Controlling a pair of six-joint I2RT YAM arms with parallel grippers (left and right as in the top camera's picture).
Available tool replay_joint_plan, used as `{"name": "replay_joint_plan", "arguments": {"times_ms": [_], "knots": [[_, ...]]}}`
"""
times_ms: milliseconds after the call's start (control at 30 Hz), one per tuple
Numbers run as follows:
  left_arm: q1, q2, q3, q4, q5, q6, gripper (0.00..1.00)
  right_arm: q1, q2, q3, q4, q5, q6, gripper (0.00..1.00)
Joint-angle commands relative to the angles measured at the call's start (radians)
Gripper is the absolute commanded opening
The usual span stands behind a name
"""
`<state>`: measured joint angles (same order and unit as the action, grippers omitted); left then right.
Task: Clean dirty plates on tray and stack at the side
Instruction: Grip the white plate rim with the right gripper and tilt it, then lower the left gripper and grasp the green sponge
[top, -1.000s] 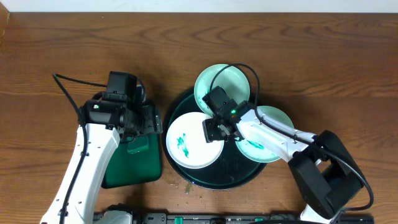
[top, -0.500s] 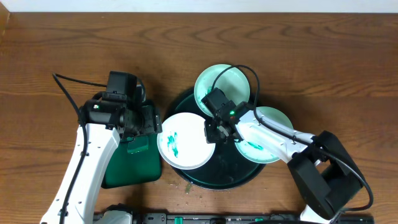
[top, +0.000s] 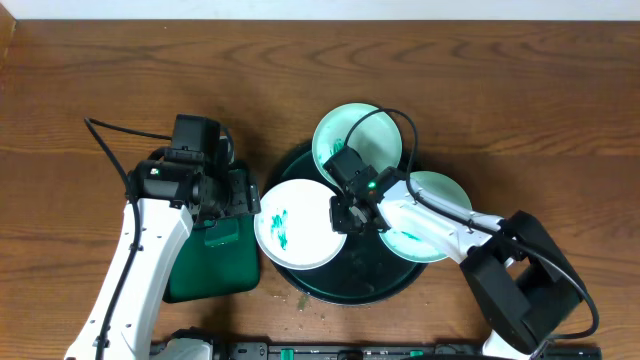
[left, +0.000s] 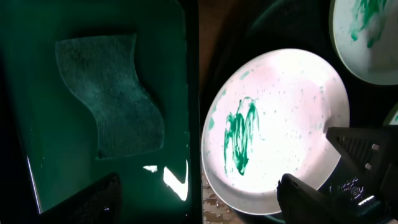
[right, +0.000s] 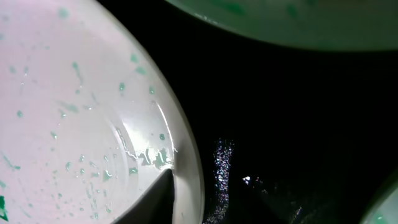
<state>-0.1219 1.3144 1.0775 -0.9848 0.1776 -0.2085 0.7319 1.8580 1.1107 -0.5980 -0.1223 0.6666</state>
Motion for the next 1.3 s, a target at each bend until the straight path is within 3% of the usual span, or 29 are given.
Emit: {"name": "replay_joint_plan", "arguments": {"times_ms": [0, 33, 300, 533, 700, 833, 867, 900, 933, 1033, 1100, 1267], "knots": [[-0.004, -0.011, 0.020, -0.001, -0.002, 0.005, 0.80, 0.023, 0.001, -0.013, 0.006, 0.006, 0.035, 0.14], [-0.004, -0.011, 0.020, -0.001, -0.002, 0.005, 0.80, 0.028, 0.001, -0.013, 0.008, 0.006, 0.035, 0.01], [-0.004, -0.011, 0.020, -0.001, -0.002, 0.005, 0.80, 0.048, -0.002, -0.013, -0.030, 0.097, 0.070, 0.01], [-0.004, -0.011, 0.020, 0.003, -0.002, 0.005, 0.80, 0.045, -0.053, -0.013, -0.180, 0.322, 0.061, 0.01], [-0.004, -0.010, 0.019, 0.009, -0.021, 0.006, 0.80, 0.050, -0.068, -0.013, -0.206, 0.342, 0.031, 0.01], [-0.003, 0.011, 0.013, 0.014, -0.142, -0.004, 0.44, 0.050, -0.066, -0.013, -0.195, 0.327, 0.032, 0.01], [0.002, 0.023, 0.008, 0.014, -0.186, -0.035, 0.43, 0.050, -0.066, -0.013, -0.193, 0.324, 0.032, 0.01], [0.006, 0.037, 0.003, 0.013, -0.217, -0.060, 0.47, 0.050, -0.066, -0.013, -0.191, 0.323, 0.032, 0.01], [0.013, 0.054, -0.003, 0.014, -0.238, -0.079, 0.57, 0.050, -0.066, -0.013, -0.191, 0.323, 0.032, 0.01], [0.031, 0.116, -0.013, 0.027, -0.243, -0.092, 0.63, 0.050, -0.066, -0.013, -0.190, 0.321, 0.032, 0.01], [0.041, 0.170, -0.013, 0.047, -0.242, -0.091, 0.60, 0.050, -0.066, -0.013, -0.185, 0.319, 0.032, 0.01], [0.066, 0.316, -0.013, 0.106, -0.242, -0.093, 0.41, 0.051, -0.066, -0.013, -0.174, 0.304, 0.032, 0.01]]}}
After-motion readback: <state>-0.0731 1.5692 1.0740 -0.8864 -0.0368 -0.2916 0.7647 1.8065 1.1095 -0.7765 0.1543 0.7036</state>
